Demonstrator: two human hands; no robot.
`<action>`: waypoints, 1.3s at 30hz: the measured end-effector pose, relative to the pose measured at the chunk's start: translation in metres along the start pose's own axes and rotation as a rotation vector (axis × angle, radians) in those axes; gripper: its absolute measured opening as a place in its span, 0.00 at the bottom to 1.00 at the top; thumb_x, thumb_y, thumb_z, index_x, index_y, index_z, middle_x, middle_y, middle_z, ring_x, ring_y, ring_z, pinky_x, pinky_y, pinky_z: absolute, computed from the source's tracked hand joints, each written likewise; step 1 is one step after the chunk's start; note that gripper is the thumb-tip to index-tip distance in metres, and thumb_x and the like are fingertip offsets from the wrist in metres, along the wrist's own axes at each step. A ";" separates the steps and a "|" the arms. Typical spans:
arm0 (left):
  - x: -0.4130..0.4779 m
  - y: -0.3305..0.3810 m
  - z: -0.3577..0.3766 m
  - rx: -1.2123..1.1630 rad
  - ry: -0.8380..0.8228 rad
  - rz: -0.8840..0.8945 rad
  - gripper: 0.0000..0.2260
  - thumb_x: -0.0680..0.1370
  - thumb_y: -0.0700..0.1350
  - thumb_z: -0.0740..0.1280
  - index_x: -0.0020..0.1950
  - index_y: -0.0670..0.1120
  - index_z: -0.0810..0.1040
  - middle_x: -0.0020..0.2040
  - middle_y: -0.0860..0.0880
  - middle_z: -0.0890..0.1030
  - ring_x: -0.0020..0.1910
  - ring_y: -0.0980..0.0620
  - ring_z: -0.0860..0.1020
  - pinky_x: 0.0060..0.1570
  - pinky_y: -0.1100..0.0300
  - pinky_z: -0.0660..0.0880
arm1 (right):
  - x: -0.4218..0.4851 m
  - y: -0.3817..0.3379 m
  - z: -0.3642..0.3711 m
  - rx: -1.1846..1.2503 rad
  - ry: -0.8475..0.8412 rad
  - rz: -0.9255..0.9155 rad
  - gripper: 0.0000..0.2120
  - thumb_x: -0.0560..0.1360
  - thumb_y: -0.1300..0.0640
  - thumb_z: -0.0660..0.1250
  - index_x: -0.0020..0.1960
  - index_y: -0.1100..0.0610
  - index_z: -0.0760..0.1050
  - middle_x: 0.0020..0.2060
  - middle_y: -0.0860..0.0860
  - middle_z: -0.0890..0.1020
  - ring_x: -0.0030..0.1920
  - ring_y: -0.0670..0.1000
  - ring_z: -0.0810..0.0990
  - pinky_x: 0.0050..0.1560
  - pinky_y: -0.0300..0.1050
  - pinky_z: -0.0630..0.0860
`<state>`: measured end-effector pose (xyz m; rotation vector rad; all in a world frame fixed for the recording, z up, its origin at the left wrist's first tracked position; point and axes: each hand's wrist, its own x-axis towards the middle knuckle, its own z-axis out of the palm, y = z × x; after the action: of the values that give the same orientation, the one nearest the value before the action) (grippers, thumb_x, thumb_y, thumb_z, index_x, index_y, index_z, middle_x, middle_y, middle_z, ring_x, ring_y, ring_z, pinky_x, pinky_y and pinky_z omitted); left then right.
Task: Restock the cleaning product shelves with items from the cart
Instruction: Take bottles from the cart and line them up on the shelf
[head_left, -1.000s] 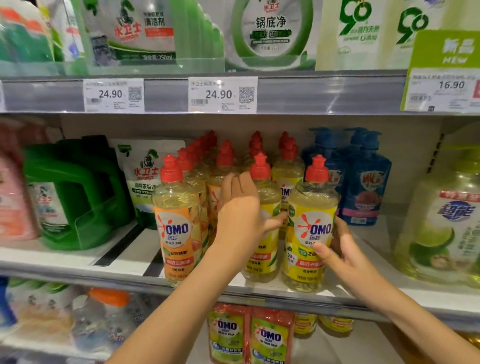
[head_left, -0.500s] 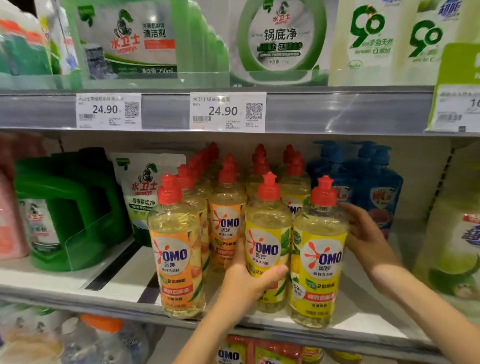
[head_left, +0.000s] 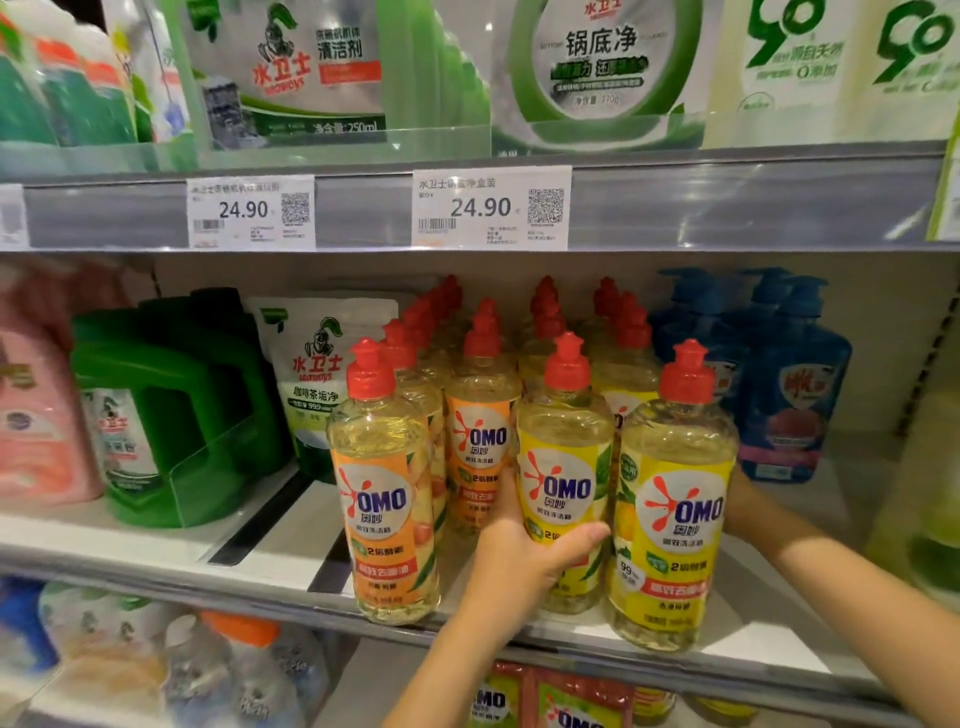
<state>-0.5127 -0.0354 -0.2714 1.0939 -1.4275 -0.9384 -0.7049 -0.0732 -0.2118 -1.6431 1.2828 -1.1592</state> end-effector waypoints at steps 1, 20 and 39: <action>0.000 0.000 0.000 -0.006 0.007 0.001 0.33 0.68 0.48 0.78 0.65 0.60 0.62 0.56 0.61 0.77 0.54 0.66 0.77 0.48 0.74 0.73 | 0.001 0.001 -0.001 -0.023 0.055 -0.035 0.22 0.81 0.69 0.53 0.30 0.59 0.69 0.24 0.53 0.75 0.20 0.37 0.73 0.23 0.28 0.69; -0.006 0.008 -0.002 -0.030 0.060 0.031 0.35 0.58 0.65 0.71 0.61 0.58 0.65 0.50 0.59 0.80 0.47 0.69 0.79 0.43 0.73 0.75 | -0.011 -0.035 -0.051 0.232 -0.183 -0.002 0.13 0.78 0.52 0.60 0.57 0.52 0.79 0.51 0.49 0.85 0.50 0.46 0.84 0.47 0.39 0.81; -0.003 0.006 -0.006 0.006 0.085 -0.047 0.26 0.72 0.48 0.75 0.63 0.59 0.65 0.51 0.61 0.79 0.47 0.72 0.77 0.43 0.76 0.73 | 0.136 -0.071 -0.001 0.048 -0.644 -0.064 0.07 0.73 0.65 0.69 0.49 0.55 0.78 0.43 0.53 0.81 0.45 0.51 0.79 0.41 0.39 0.78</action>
<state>-0.5078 -0.0307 -0.2658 1.1627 -1.3420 -0.9105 -0.6718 -0.1894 -0.1171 -1.8227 0.7850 -0.5997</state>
